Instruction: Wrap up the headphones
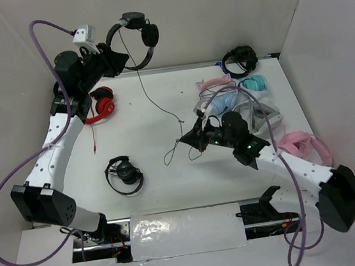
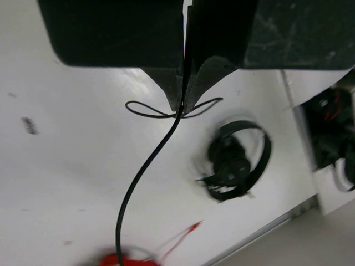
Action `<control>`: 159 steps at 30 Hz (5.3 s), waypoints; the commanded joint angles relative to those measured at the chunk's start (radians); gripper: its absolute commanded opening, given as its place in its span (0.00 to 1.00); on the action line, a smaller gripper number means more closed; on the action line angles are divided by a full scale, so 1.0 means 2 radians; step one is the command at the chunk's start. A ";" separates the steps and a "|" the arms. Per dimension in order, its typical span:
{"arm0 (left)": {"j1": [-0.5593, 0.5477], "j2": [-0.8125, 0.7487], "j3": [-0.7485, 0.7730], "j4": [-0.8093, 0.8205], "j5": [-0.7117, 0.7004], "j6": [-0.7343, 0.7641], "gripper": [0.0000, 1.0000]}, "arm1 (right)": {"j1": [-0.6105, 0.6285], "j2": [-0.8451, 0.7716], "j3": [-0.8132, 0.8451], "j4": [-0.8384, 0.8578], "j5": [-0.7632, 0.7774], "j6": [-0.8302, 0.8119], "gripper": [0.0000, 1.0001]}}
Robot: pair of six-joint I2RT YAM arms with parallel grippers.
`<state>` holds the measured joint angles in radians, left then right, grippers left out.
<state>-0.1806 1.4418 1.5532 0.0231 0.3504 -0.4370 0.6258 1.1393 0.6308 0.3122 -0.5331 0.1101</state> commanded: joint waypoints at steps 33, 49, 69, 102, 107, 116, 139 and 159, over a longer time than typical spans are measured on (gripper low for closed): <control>0.126 -0.034 -0.074 0.029 0.172 -0.027 0.00 | -0.041 -0.126 0.102 -0.224 0.540 -0.044 0.00; 0.136 0.024 -0.029 -0.028 -0.010 0.021 0.00 | -0.040 -0.238 0.158 -0.250 0.590 -0.066 0.00; 0.094 0.195 0.084 -0.148 -0.131 0.062 0.00 | 0.008 -0.112 0.527 -0.315 0.285 -0.209 0.00; -0.248 0.081 -0.201 -0.081 0.306 0.283 0.00 | -0.135 0.316 0.965 -0.258 0.245 -0.145 0.00; -0.292 0.012 -0.245 -0.065 0.300 0.286 0.00 | -0.185 0.335 0.936 -0.257 0.226 -0.087 0.00; -0.308 -0.148 -0.313 -0.054 0.301 0.273 0.00 | -0.265 0.351 0.861 -0.272 0.196 -0.018 0.00; -0.115 -0.115 -0.031 -0.061 0.105 0.052 0.00 | -0.255 0.353 0.397 -0.113 0.118 0.026 0.00; 0.113 0.192 0.210 -0.127 -0.049 -0.010 0.00 | -0.147 0.023 0.135 -0.122 0.210 -0.027 0.00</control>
<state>0.0444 1.8214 1.9530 -0.3008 0.3210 -0.5133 0.3016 1.3121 0.9009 0.0551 -0.1806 0.1001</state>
